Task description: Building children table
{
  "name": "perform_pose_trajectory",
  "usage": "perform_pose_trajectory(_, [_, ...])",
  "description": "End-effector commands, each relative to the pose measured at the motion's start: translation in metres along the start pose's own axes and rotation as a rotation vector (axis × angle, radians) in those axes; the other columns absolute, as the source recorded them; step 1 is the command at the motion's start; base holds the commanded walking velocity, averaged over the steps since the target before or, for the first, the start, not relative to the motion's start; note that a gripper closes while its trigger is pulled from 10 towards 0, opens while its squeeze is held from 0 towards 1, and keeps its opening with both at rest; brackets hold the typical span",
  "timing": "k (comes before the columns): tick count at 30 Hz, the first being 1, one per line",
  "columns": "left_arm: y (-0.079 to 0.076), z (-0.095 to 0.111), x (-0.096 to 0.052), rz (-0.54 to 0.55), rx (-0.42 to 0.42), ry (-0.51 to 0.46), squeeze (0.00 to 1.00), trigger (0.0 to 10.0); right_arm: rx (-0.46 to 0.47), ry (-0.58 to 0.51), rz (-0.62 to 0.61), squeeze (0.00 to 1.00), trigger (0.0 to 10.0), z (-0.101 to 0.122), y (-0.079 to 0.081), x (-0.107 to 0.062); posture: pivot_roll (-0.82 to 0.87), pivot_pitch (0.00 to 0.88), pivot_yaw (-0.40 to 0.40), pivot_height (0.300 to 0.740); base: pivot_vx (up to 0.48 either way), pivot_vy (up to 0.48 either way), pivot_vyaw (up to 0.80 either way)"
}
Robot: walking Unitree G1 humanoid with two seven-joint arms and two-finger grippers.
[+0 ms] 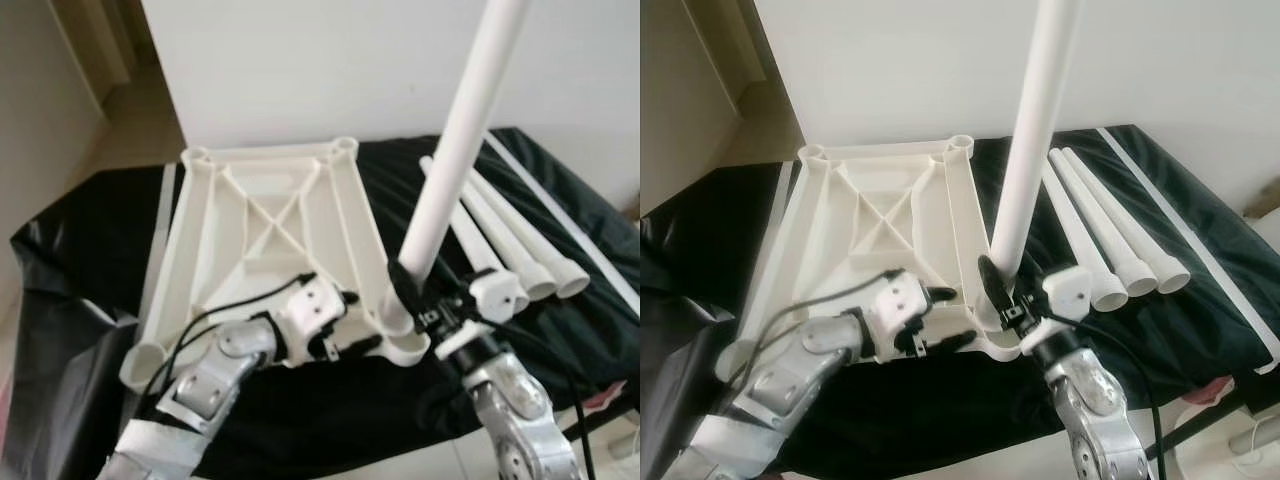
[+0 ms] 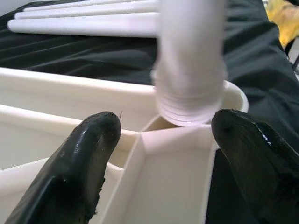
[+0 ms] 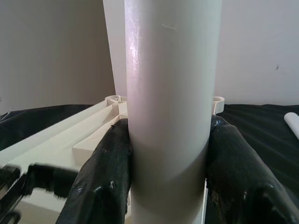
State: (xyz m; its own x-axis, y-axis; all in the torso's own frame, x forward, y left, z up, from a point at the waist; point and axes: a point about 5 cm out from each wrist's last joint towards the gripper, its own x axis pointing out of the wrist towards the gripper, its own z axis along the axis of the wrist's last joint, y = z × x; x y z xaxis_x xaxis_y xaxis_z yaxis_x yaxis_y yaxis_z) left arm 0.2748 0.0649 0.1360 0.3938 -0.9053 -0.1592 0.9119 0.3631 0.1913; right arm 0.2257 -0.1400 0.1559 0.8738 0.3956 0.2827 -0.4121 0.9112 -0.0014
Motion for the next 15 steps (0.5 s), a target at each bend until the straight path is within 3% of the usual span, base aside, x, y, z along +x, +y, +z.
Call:
perform_pose_trajectory(1, [0.01, 0.0, -0.002, 0.147, -0.034, -0.001, 0.0, 10.0, 0.003, 0.074, 0.002, 0.0, 10.0, -0.012, -0.001, -0.007, -0.07, 0.0, 0.03, 0.74, 0.0, 0.0, 0.0])
perform_pose_trajectory(8, [0.012, 0.004, -0.005, 0.153, -0.086, -0.03, 0.0, 10.0, -0.037, 0.098, 0.022, 0.0, 10.0, -0.013, -0.006, -0.016, -0.07, 0.004, 0.033, 0.74, 0.0, 0.0, 0.0])
perform_pose_trajectory(15, [0.0, 0.006, -0.007, 0.046, -0.099, -0.029, 0.0, 10.0, -0.11, 0.134, 0.075, 0.0, 10.0, -0.013, -0.009, -0.025, -0.07, 0.018, 0.033, 0.74, 0.0, 0.0, 0.0])
